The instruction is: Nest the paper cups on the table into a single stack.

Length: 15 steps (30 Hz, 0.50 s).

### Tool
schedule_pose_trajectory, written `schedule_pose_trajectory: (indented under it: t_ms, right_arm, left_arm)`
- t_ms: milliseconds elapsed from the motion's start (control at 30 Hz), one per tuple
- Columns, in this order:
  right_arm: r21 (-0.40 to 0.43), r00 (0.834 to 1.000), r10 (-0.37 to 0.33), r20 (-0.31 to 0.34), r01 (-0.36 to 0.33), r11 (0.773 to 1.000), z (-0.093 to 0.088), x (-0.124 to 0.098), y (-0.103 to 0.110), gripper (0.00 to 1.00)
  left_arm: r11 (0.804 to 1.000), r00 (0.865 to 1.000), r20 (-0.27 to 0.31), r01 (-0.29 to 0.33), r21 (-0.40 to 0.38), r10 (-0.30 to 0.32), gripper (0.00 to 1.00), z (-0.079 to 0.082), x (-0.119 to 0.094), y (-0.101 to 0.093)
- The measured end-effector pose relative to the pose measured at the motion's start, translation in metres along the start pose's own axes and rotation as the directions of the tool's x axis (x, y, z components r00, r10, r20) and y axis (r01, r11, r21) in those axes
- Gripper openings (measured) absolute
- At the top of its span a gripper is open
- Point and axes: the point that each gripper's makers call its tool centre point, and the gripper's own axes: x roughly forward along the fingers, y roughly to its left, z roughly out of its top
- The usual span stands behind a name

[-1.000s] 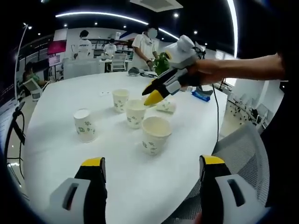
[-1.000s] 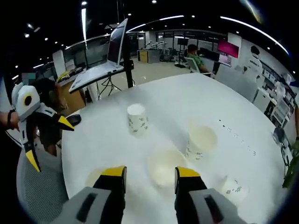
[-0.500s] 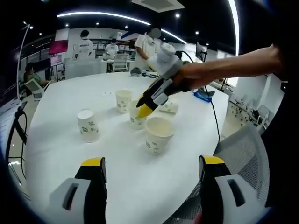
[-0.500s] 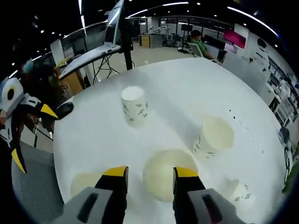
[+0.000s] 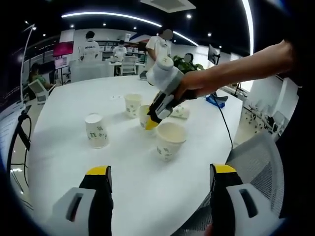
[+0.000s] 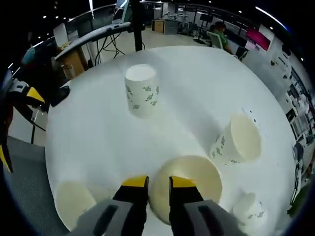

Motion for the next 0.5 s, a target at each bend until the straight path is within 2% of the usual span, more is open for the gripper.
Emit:
schedule_pose_trajectory:
  t_ms: [100,267,500]
  right_arm:
    - [-0.018,1.000,0.001,-0.008,-0.002,1.000,0.001,0.005,-0.003,0.02]
    - [-0.016,1.000,0.004,-0.011,-0.004,1.000,-0.002,0.001,-0.001,0.00]
    - [-0.018,1.000,-0.003,0.005,0.004,1.000,-0.004,-0.012,-0.011,0.00]
  left_arm:
    - [1.000,1.000,-0.003,-0.002,0.000,0.002,0.79,-0.001,-0.001,0.000]
    - [1.000,1.000,0.004,-0.008,-0.012,0.008,0.78,-0.001,-0.003,0.003]
    - [1.000,1.000,0.003,-0.011,-0.010,0.011,0.79,-0.002,-0.003,0.005]
